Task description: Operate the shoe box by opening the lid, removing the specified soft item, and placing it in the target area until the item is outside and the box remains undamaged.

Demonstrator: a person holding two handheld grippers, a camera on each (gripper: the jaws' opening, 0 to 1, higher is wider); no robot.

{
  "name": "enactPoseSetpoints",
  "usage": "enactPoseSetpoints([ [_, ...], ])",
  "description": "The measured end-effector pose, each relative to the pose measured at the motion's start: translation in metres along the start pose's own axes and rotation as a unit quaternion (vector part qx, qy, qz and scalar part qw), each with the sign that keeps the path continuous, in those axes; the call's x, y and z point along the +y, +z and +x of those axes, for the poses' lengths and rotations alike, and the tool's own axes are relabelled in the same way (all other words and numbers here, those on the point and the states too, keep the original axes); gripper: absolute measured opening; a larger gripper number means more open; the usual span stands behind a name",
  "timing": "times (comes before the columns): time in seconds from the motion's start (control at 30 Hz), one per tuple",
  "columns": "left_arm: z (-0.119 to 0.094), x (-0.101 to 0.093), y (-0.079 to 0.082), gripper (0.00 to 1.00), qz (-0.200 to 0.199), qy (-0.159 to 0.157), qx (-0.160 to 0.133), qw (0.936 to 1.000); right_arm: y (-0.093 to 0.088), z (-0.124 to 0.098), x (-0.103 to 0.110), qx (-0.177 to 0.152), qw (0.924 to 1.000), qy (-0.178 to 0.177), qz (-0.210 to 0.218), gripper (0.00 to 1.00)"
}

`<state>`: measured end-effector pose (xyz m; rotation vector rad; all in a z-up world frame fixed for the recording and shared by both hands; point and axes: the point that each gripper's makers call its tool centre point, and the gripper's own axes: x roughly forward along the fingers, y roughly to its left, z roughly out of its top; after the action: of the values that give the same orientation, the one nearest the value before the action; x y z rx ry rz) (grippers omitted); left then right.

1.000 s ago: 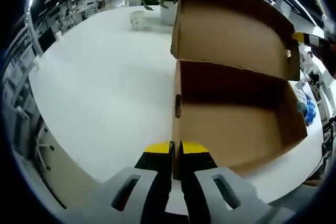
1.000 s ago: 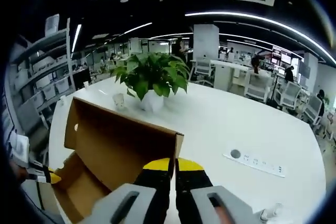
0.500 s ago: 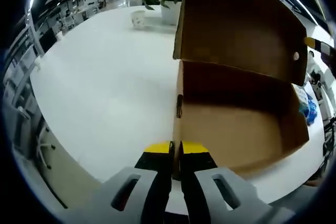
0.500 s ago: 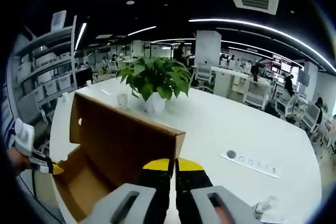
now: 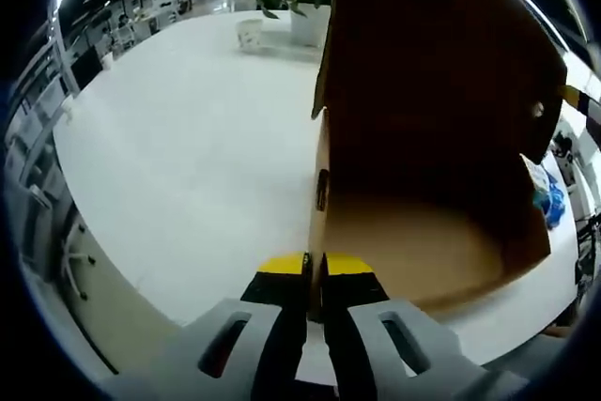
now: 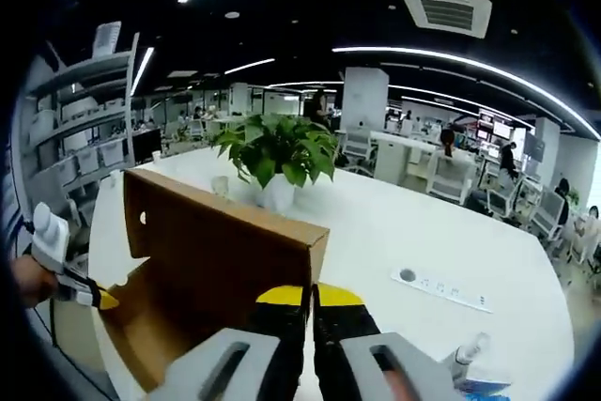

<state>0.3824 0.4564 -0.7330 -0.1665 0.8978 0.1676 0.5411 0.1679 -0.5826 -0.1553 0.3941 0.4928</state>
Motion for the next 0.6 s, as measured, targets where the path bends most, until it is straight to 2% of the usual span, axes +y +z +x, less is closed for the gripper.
enactPoseSetpoints([
  [0.6, 0.001, 0.003, 0.002, 0.03, -0.018, -0.012, -0.013, 0.9997, -0.013, -0.025, 0.015, -0.023, 0.9997, -0.007, -0.008, 0.00],
])
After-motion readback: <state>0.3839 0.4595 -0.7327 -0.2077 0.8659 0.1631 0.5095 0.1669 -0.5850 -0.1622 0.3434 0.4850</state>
